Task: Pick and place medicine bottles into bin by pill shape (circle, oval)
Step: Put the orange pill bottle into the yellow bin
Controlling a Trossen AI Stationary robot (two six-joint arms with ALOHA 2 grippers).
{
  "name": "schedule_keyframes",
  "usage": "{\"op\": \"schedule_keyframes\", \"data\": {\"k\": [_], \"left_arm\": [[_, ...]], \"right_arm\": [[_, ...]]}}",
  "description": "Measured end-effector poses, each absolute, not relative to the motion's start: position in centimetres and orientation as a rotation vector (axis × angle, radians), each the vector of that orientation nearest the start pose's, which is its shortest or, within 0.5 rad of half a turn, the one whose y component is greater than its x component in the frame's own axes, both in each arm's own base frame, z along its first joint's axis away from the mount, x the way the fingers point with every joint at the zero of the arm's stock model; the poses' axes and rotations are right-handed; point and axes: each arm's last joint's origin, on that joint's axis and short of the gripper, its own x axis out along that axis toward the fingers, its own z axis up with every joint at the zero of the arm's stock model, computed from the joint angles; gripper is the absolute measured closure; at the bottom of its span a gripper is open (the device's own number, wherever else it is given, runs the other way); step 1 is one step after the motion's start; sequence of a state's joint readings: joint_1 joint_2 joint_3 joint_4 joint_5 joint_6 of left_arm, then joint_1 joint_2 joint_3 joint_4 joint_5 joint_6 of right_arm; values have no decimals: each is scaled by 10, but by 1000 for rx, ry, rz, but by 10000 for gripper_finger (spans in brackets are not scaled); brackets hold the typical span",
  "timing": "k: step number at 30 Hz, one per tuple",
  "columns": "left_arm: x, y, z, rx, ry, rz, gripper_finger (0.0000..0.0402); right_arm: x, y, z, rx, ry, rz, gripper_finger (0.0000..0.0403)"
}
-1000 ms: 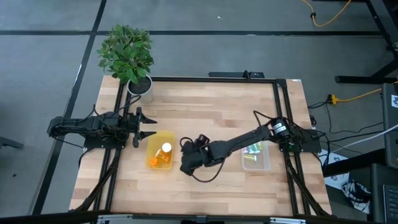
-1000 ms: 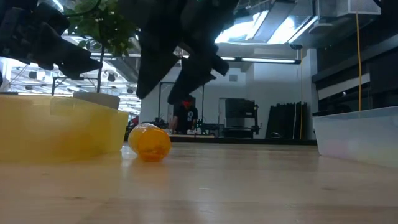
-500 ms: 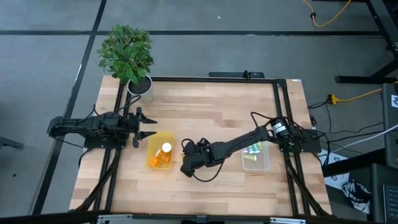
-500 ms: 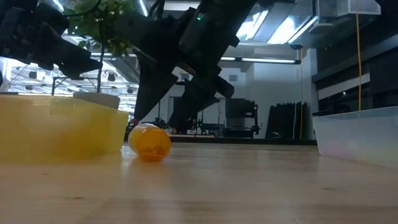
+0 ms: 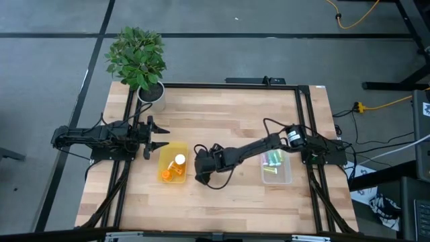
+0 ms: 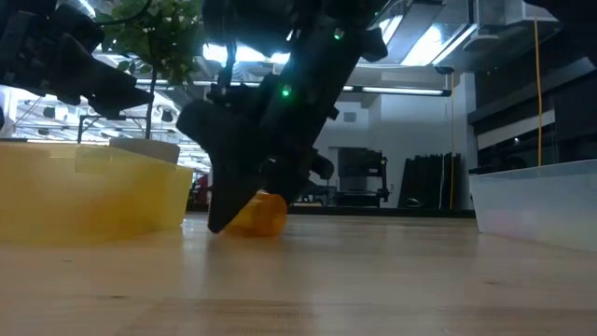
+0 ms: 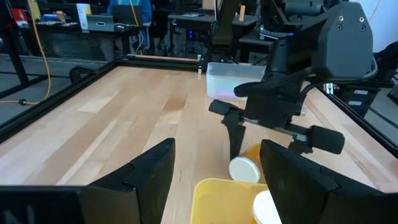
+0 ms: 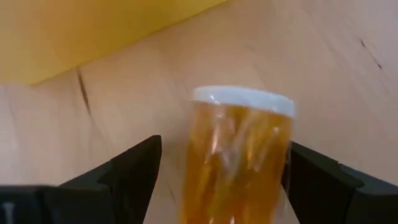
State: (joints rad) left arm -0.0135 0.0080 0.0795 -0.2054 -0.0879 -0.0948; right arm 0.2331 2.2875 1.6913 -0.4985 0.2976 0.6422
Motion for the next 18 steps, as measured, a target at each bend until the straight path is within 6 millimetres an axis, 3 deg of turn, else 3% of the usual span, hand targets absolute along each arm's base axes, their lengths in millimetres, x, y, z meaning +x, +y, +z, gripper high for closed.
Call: {"op": "schedule_keyframes", "data": {"k": [8,18], "left_arm": [[92,1,170,-88,130,81,172],[92,1,170,-88,130,81,172]], "right_arm": [[464,97,128,258,992,-378,106],[461,97,132,238,1006,-388,203]]}}
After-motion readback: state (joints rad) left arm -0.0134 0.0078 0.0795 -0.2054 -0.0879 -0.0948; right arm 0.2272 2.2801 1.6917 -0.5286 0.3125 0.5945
